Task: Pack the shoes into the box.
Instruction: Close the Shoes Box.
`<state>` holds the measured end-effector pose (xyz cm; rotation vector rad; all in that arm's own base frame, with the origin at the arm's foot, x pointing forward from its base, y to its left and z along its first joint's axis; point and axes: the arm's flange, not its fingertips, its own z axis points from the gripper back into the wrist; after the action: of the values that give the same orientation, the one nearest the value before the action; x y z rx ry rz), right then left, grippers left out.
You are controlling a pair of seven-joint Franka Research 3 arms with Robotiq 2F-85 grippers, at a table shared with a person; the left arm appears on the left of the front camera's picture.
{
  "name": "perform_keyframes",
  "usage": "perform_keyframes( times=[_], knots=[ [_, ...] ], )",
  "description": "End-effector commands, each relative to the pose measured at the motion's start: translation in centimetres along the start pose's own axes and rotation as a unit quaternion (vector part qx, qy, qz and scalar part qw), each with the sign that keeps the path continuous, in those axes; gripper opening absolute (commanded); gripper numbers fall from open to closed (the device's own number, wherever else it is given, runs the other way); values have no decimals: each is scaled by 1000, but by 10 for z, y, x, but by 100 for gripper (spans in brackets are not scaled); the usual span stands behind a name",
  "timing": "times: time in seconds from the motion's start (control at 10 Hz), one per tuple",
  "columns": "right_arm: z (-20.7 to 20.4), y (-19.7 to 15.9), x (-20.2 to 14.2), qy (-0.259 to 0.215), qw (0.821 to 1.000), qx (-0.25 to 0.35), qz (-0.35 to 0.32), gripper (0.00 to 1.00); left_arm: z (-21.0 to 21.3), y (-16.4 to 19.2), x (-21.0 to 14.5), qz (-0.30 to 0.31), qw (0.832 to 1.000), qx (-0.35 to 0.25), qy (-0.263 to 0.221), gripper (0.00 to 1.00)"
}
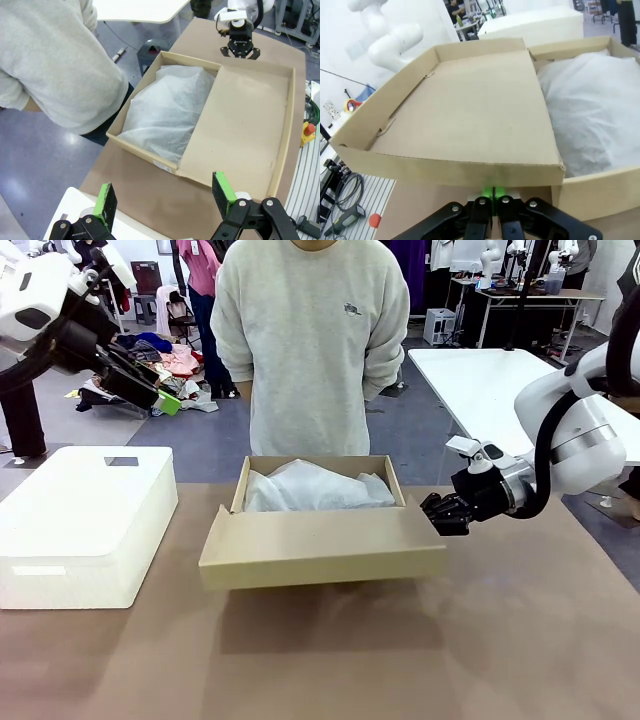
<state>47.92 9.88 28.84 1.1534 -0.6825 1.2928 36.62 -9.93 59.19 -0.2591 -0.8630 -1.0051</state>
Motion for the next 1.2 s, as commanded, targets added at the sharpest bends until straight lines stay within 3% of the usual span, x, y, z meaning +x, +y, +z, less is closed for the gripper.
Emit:
perform_keyframes(
  times=[0.0, 0.7, 1.1],
  knots=[
    [2, 7, 5, -41, 999, -15, 20, 0, 0, 2, -1, -6, 1000, -7, -5, 100],
    [17, 3, 25, -110, 990, -75, 42, 0, 0, 2, -1, -6, 1000, -7, -5, 100],
    [19, -9, 36, -90, 989, -103, 50, 0, 0, 2, -1, -6, 1000, -7, -5, 100]
  ],
)
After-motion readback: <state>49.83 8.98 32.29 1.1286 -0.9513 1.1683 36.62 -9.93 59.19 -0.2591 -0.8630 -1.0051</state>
